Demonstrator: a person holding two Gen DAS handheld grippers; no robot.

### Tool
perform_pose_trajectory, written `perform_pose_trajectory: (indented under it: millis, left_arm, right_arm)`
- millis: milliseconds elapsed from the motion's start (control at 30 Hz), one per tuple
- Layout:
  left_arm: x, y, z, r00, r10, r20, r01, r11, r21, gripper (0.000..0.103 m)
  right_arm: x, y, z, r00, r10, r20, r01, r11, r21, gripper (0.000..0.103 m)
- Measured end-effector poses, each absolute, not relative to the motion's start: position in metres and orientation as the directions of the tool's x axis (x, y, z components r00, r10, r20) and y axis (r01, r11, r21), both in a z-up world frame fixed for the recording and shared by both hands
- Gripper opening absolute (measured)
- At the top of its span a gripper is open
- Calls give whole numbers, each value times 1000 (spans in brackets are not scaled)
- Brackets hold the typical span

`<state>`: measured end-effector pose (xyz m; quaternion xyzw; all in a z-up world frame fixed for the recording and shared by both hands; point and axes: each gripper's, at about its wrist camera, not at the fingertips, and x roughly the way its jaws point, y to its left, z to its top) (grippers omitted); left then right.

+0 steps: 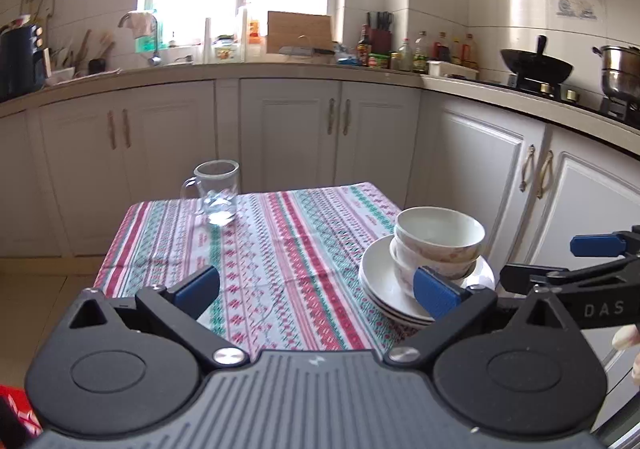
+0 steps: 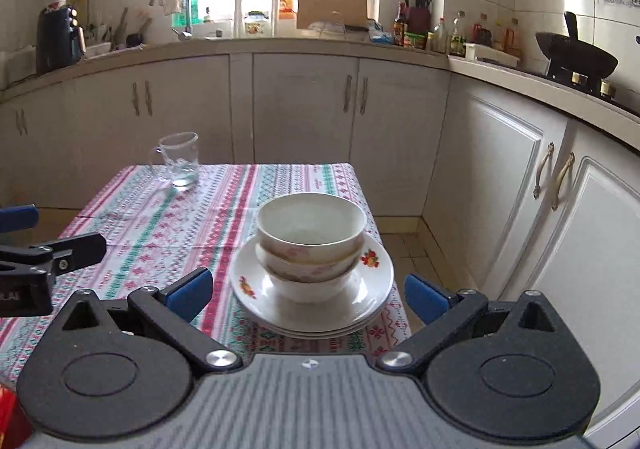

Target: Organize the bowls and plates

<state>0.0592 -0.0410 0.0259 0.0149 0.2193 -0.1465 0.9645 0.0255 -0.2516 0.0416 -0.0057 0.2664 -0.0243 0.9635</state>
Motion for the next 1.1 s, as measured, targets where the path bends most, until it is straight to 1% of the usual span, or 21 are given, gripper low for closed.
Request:
perform_pose_trajectory:
  millis: [100, 300, 1100]
  left_arm:
    - [53, -41, 24, 861, -260, -437, 271, 962, -37, 102]
    - [47, -43, 20, 856, -244, -456, 260, 965, -28, 102]
    - [45, -40, 23, 856, -226, -464, 232, 972, -45, 102]
  right_arm:
    - [16, -246, 45, 869, -47, -493, 42, 999, -22, 103]
    - [9, -238, 43, 870, -34, -492, 26, 999, -22, 103]
    - [6, -235, 47, 876, -35, -480, 27, 999, -22, 103]
